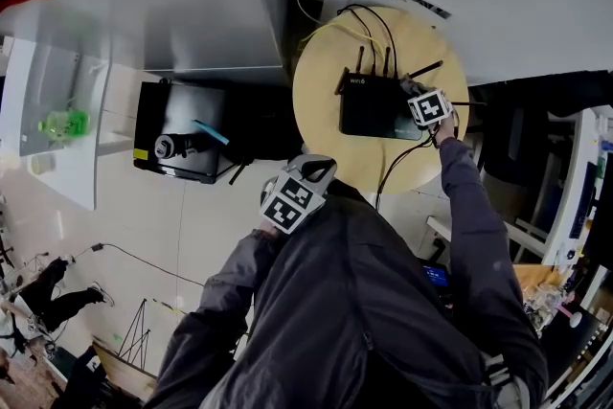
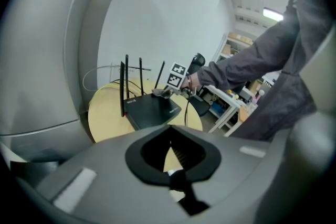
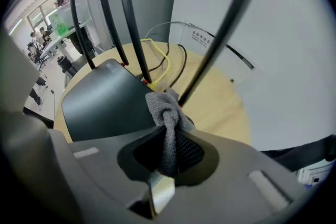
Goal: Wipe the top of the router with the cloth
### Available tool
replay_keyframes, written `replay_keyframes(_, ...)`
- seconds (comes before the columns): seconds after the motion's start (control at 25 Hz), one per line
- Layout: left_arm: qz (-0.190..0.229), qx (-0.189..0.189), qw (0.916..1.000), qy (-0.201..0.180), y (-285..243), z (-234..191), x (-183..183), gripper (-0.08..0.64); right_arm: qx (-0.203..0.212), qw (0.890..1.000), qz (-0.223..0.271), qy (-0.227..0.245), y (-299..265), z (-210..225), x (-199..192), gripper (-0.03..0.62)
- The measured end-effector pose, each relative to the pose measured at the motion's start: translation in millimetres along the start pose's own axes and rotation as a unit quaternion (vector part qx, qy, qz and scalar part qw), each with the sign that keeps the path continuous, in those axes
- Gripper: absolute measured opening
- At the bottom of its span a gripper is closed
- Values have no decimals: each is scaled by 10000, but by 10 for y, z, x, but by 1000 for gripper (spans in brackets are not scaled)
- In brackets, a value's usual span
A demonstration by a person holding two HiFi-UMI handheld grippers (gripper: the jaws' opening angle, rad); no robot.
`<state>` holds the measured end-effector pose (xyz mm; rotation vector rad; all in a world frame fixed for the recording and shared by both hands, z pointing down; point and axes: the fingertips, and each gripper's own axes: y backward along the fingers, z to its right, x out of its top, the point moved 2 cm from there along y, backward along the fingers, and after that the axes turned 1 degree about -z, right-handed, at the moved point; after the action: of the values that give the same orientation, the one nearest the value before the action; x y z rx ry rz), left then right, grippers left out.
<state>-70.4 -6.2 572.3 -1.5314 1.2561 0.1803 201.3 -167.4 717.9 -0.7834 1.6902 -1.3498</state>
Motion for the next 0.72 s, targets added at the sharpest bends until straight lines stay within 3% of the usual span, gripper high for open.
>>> replay_keyframes(0.16, -23, 6, 10000, -1, -20, 25, -4, 0, -177, 9997, 175, -45, 3, 192, -66, 35)
replay_keyframes(0.36, -6, 50, 10000, 22, -17, 33, -15, 0, -608, 9980, -34, 180, 66, 276, -122, 34)
replay_keyframes(0.52, 50, 98, 9999, 86, 24, -9, -22, 0, -215, 9976, 612, 236, 121, -141, 127, 35)
replay_keyframes(0.72, 113, 119, 9998, 120, 41, -30, -12, 0, 305, 9881, 1259, 829, 264, -926, 690, 35)
